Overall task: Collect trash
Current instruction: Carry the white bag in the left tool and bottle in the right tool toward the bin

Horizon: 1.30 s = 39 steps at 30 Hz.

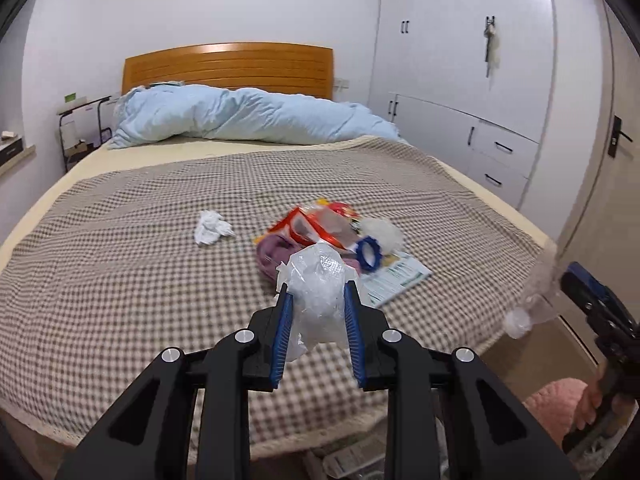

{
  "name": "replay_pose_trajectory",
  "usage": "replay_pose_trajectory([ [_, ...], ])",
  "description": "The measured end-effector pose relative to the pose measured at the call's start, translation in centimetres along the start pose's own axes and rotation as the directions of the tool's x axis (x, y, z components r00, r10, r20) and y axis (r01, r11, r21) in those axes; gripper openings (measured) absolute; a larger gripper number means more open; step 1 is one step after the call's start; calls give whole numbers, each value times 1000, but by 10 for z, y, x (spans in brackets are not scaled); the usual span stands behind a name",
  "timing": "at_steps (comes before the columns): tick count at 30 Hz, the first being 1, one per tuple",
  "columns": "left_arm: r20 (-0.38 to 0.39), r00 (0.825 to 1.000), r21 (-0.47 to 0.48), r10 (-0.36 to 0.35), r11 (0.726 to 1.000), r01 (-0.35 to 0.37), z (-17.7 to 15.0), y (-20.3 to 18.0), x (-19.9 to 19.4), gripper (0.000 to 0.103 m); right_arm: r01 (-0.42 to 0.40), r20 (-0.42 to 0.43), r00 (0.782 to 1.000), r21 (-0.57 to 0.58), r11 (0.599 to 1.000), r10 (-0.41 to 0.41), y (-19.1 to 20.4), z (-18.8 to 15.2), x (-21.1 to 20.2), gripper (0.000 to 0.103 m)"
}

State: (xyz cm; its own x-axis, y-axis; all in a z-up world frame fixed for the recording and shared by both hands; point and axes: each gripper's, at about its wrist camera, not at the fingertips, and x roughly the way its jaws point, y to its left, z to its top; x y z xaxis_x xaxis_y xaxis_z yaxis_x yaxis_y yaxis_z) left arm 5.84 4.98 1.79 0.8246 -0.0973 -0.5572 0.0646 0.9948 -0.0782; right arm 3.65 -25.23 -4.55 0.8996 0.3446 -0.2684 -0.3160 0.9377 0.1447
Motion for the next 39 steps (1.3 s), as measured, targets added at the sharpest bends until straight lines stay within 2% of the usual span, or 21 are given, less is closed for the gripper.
replay_pose_trajectory([
  [7, 6, 999, -1, -50, 999, 50, -22, -11, -13, 23, -17, -15, 1000, -22, 1000, 17, 7, -14, -11, 53],
  [18, 10, 997, 11, -72, 997, 72, -65, -26, -25, 23, -44, -53, 998, -43, 998, 42, 17, -38, -26, 53],
  [28, -55, 995, 20, -82, 996, 84, -104, -36, -19, 23, -62, -120, 991, -41, 997, 57, 18, -64, -26, 53],
  [39, -141, 982, -10, -126, 992, 126, -140, -43, -3, 23, -60, -186, 981, -37, 998, 52, 19, -96, -30, 53],
])
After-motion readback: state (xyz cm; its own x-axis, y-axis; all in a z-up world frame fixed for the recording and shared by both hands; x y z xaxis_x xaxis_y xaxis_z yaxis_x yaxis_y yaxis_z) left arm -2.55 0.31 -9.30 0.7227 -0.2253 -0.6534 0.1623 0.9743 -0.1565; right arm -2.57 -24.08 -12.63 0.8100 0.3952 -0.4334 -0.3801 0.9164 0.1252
